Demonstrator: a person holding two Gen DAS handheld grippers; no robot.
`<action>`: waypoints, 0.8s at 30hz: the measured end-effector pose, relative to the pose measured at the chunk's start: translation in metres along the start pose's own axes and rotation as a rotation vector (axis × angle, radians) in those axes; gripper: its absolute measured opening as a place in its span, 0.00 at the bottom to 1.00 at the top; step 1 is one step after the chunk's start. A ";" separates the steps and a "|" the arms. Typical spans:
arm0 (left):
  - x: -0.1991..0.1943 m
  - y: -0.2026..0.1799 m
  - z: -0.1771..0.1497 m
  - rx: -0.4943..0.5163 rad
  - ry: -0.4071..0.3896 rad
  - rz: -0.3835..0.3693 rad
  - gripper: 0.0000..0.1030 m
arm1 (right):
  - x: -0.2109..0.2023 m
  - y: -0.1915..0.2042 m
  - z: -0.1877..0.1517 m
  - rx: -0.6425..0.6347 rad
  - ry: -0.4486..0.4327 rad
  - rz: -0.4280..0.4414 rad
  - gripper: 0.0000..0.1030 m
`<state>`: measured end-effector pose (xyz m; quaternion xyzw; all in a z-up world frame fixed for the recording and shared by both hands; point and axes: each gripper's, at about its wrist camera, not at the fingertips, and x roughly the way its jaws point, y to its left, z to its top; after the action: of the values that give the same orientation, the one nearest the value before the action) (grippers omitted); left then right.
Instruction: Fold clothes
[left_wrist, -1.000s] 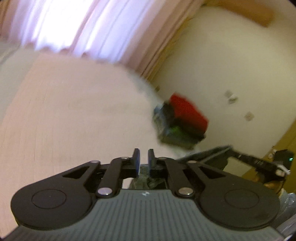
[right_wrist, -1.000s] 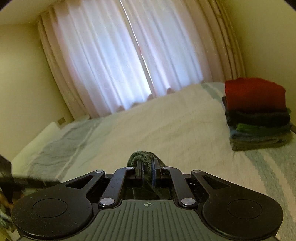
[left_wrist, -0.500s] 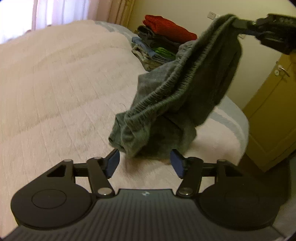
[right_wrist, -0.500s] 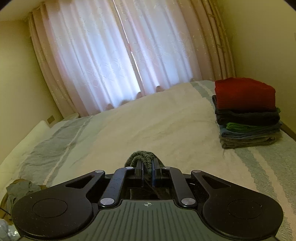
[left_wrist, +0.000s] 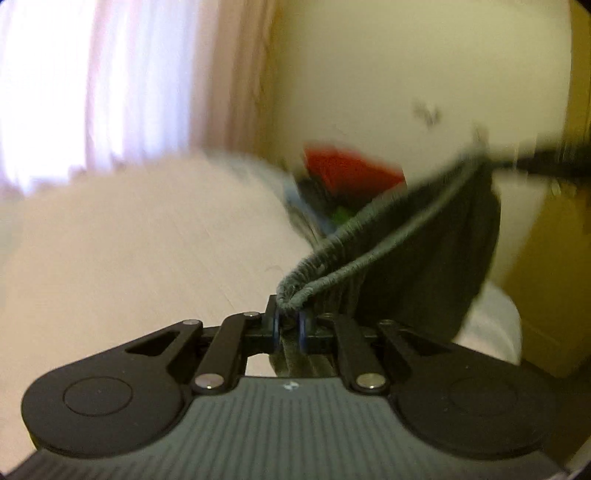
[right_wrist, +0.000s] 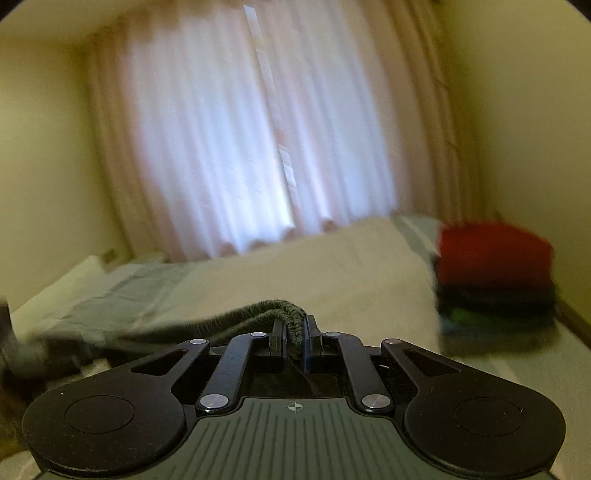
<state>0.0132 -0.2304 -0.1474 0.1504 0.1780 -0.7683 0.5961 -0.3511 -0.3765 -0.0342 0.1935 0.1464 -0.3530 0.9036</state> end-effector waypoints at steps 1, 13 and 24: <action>-0.019 0.002 0.014 0.035 -0.037 0.017 0.06 | -0.002 0.004 0.002 -0.016 -0.004 0.026 0.06; -0.156 -0.027 0.036 0.146 -0.041 0.184 0.06 | -0.013 0.044 0.008 -0.138 0.046 0.291 0.06; -0.183 -0.007 0.047 -0.070 0.120 0.285 0.06 | 0.082 0.045 -0.001 -0.105 0.232 0.179 0.06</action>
<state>0.0500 -0.0920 -0.0235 0.1989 0.2170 -0.6588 0.6924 -0.2617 -0.3932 -0.0564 0.1978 0.2501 -0.2380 0.9174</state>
